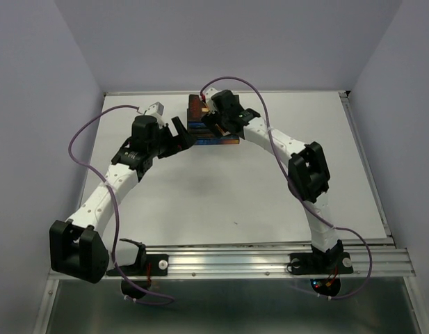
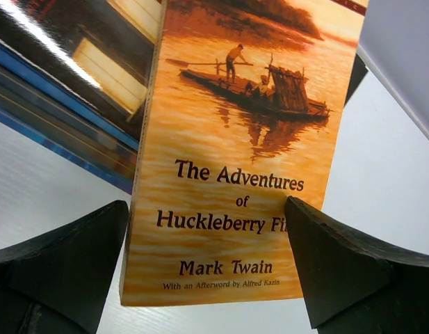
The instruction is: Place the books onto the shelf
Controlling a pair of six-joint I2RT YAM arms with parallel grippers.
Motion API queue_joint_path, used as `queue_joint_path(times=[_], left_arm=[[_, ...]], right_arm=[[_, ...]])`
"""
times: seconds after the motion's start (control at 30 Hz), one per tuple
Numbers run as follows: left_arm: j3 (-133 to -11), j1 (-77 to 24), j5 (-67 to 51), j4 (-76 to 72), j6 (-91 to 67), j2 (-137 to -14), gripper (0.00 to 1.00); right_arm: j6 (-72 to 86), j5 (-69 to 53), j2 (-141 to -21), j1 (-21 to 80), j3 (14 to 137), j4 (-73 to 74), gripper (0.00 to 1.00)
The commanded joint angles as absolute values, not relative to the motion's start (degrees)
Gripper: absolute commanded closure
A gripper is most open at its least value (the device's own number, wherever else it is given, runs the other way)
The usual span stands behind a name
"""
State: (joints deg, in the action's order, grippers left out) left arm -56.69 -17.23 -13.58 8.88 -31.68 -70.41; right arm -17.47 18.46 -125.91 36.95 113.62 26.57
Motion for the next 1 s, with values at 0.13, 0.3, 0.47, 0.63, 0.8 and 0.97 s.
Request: queue_joint_path(times=[0.13,0.3,0.47,0.63,0.8,0.97], left_arm=[[-57.1,-16.8,-15.4,5.3,-31.7,-72.2,0.01],[-58.2,-16.5,-16.0,5.2,-31.2,-73.2,0.01],[-58.7,-16.3,-16.8,4.7,-30.7,-74.0,0.01],[-58.3,-15.9,-16.9,4.6,-30.2,-74.0,0.01],[-57.9,-15.3,-17.2,4.7,-29.7,-73.8,0.01],[-58.5,-14.6,-17.6,5.2,-29.4,-74.1,0.01]], right_arm=[[-20.7,21.5,-121.9,35.9,112.2,25.7,0.00],[-20.2,11.6,-116.6,35.9,110.7,25.1,0.00],[-14.1,7.9,-106.3,35.3,103.6,19.8,0.00],[-4.9,12.2,-98.8,32.7,93.4,18.7,0.00],[7.6,12.1,-93.7,25.8,81.9,18.9,0.00],[9.9,11.1,-94.7,22.0,79.4,18.9,0.00]])
